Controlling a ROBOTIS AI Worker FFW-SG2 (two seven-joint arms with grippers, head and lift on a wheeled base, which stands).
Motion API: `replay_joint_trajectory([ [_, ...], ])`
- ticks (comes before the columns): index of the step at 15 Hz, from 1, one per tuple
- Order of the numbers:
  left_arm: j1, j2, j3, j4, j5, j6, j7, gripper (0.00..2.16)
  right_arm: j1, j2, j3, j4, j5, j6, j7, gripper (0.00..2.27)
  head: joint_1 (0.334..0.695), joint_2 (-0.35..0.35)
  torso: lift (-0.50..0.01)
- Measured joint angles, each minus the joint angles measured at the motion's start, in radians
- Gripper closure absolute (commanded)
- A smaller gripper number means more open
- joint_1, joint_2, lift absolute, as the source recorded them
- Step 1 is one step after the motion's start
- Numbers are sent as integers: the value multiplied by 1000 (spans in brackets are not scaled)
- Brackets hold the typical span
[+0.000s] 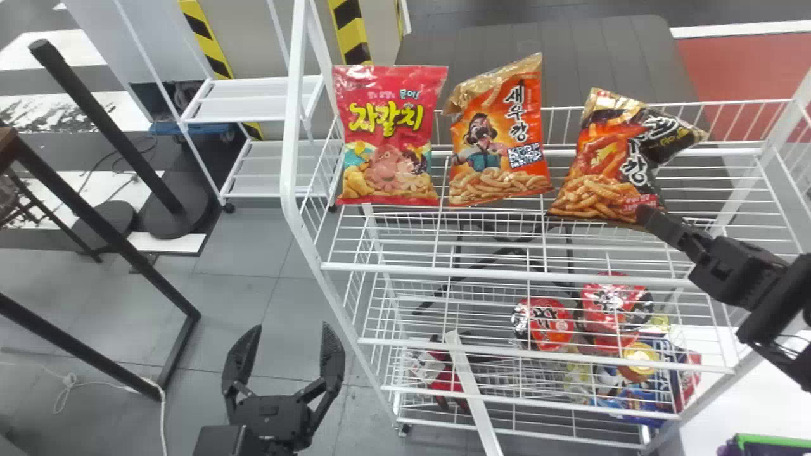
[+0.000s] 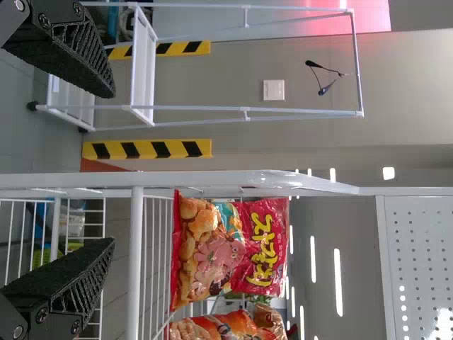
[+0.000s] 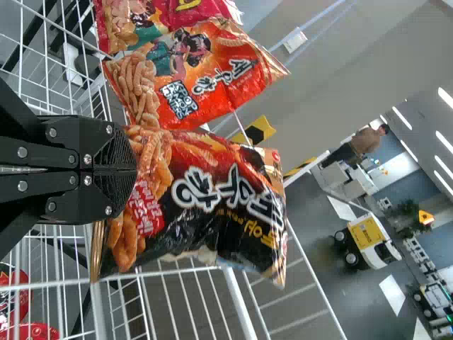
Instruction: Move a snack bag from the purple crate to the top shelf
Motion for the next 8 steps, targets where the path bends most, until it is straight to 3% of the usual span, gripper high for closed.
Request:
replay_joint_trajectory([
  [8,0,-1,-1,-1,0,-6,0,80,-45,-5,4,38,12,55,-5,2243,695,139,0],
])
